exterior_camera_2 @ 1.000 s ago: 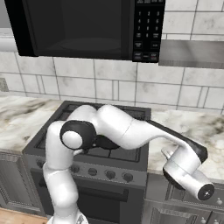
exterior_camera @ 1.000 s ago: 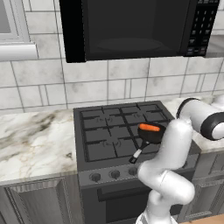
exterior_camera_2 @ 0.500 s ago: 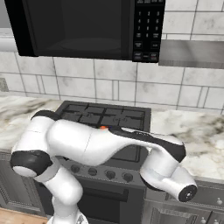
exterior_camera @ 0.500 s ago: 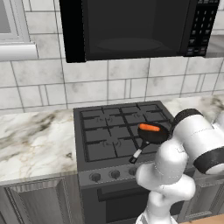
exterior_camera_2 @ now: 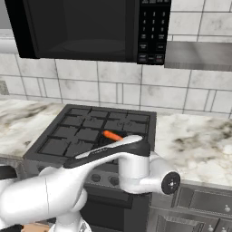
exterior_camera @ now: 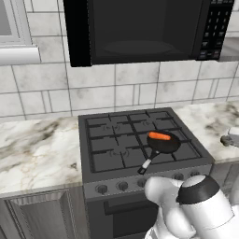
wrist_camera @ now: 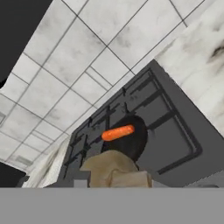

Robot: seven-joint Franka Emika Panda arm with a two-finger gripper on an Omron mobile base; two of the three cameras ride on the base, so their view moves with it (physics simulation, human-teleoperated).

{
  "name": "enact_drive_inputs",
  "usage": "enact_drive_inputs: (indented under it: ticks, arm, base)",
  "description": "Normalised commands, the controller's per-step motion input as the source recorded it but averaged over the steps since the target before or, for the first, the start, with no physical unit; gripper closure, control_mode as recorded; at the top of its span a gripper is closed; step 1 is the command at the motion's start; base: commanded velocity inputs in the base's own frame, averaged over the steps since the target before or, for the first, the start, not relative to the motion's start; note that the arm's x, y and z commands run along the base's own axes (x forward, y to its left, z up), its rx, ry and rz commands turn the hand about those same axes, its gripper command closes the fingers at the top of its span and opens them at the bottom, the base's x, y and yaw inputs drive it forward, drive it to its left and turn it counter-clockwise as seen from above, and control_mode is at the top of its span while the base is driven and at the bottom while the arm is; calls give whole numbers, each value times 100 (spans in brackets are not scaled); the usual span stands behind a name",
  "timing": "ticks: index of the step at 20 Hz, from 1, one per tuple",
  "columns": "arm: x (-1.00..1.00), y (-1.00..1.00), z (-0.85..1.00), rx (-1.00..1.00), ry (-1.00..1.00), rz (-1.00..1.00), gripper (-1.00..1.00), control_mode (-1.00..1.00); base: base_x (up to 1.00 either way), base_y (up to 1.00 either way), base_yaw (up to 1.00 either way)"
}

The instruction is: Put the carrot and garlic in the pan. Then turn on the front right burner and set the heat to medium.

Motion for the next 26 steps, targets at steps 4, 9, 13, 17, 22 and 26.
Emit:
enact_drive_inputs:
  ticks: [4,9,13,17,22,26]
  arm:
    - [0,71,19,-5,22,3,100,-100]
    - [10,55,9,-3,20,2,100,-100]
    - [24,20,0,0,20,3,100,-100]
    - [33,21,0,0,17,1,100,-100]
    - [41,36,-2,-1,15,0,100,-100]
    - [43,22,-14,-1,13,0,100,-100]
  base:
    - [0,0,0]
    - [0,0,0]
    - [0,0,0]
    - [0,0,0]
    - [0,0,0]
    - [0,0,0]
